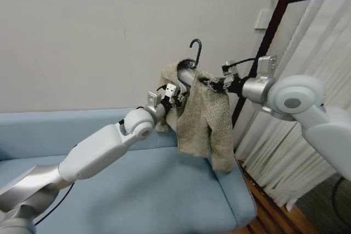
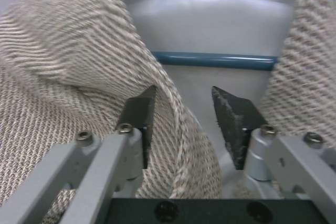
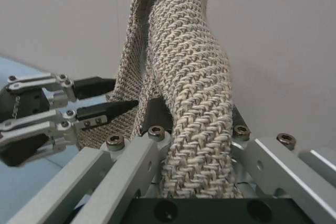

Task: Pick up the clothes from the sofa and hang them on the clothes hanger.

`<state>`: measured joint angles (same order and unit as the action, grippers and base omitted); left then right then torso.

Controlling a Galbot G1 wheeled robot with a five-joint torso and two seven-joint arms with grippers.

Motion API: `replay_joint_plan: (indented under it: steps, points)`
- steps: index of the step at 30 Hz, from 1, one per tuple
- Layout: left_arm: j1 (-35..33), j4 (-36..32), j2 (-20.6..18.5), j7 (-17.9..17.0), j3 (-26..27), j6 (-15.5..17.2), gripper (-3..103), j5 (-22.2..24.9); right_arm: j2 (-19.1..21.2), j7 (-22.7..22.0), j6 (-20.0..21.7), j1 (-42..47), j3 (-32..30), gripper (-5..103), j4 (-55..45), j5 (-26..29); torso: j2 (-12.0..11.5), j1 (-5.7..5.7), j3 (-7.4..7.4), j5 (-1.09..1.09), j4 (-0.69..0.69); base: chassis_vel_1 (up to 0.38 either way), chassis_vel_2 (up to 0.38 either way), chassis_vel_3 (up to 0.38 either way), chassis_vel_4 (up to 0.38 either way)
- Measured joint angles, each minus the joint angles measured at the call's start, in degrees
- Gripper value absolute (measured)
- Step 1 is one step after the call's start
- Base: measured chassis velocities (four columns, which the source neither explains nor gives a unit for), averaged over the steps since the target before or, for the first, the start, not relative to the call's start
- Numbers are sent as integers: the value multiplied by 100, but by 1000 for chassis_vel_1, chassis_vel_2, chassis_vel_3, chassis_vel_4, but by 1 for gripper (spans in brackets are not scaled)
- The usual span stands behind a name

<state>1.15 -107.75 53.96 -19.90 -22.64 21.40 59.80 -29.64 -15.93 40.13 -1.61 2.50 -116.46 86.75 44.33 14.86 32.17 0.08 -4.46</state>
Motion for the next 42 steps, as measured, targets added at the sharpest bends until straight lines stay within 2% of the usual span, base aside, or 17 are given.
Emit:
replay_joint_plan:
  steps: [5, 8, 13, 15, 17, 18, 23, 24, 25, 27, 29, 32, 35, 37, 39, 41, 42]
  points:
    - [-20, -256, -279, 1, 62, 68, 56, 105, 100, 1, 2, 77, -187, 10, -30, 82, 0, 0, 0, 0, 1, 0, 0, 0, 0]
    - [-53, -392, -408, 1, 99, 99, 62, 168, 197, 29, 1, 53, -230, 10, -30, 126, 0, 0, 0, 0, 1, 0, 0, 0, 0]
    - [-107, -767, -797, -65, 286, 166, 89, 492, 522, 67, 1, -51, -555, 10, -76, 383, 0, 0, 0, 1, -1, 0, 0, 0, 0]
    - [-130, -800, -860, -71, 347, 167, 89, 527, 570, 46, 2, -82, -586, 10, -95, 422, 0, 0, 0, 1, -2, 0, 0, 0, 0]
    - [-274, -886, -1085, -79, 631, 183, 97, 612, 723, -109, 19, -185, -660, 10, -148, 590, 0, 0, 0, 1, -2, 0, 0, 0, 0]
    - [-274, -886, -1085, -79, 631, 183, 97, 612, 723, -109, 19, -185, -660, 10, -148, 590, 0, 0, 0, 1, -2, 0, 0, 0, 0]
    - [-1354, -1164, -1890, -84, 1886, 284, 100, 676, 908, -1217, 163, -403, -710, 10, -287, 1358, 1, -1, -1, -1, -2, 0, 0, 0, 0]
    - [-1939, -1315, -2250, -84, 2315, 247, 100, 676, 869, -1375, 162, -416, -720, 10, -271, 1456, 0, -1, -1, -1, 0, 0, 0, 0, 0]
    - [-1939, -1315, -2250, -84, 2315, 247, 100, 676, 869, -1375, 162, -416, -720, 10, -271, 1456, 0, -1, -1, -1, 0, 0, 0, 0, 0]
    - [-2831, -1551, -2724, -86, 2812, 81, 100, 624, 864, -1426, 106, -405, -728, 10, -217, 1527, 0, -1, 0, -3, 6, 0, 0, 0, 0]
    - [-3285, -1657, -2896, -125, 3070, -35, 100, 503, 882, -1451, 69, -367, -743, 10, -196, 1534, 1, -1, -1, -4, 10, 0, 0, 0, 0]
    - [-3771, -1783, -2921, -387, 3554, -106, 100, 399, 796, -1507, 14, -290, -755, 10, -104, 1461, 1, -2, -1, -3, -1, 0, 0, 0, 0]
    - [-4195, -1860, -2708, -706, 4099, -54, 100, 441, 520, -1562, -110, -134, -742, 10, 72, 1123, 0, -1, 0, 3, -5, 0, 0, 0, 0]
    - [-4347, -1856, -2640, -705, 4245, -58, 100, 388, 454, -1569, -136, -73, -741, 10, 102, 1028, 1, -1, 0, 2, -4, 0, 0, 0, 0]
    - [-4858, -1789, -2415, -565, 4685, -151, 100, 132, 351, -1526, -220, 179, -761, 10, 143, 740, 0, 0, 0, 1, -1, 0, 0, 0, 0]
    - [-5657, -1678, -2024, -129, 5358, -361, 100, -316, 297, -1270, -374, 635, -833, 10, 122, 267, 0, 0, 1, 0, 2, 0, 0, 0, 0]
    - [-5657, -1678, -2024, -129, 5358, -361, 100, -316, 297, -1270, -374, 635, -833, 10, 122, 267, 0, 0, 1, 0, 2, 0, 0, 0, 0]
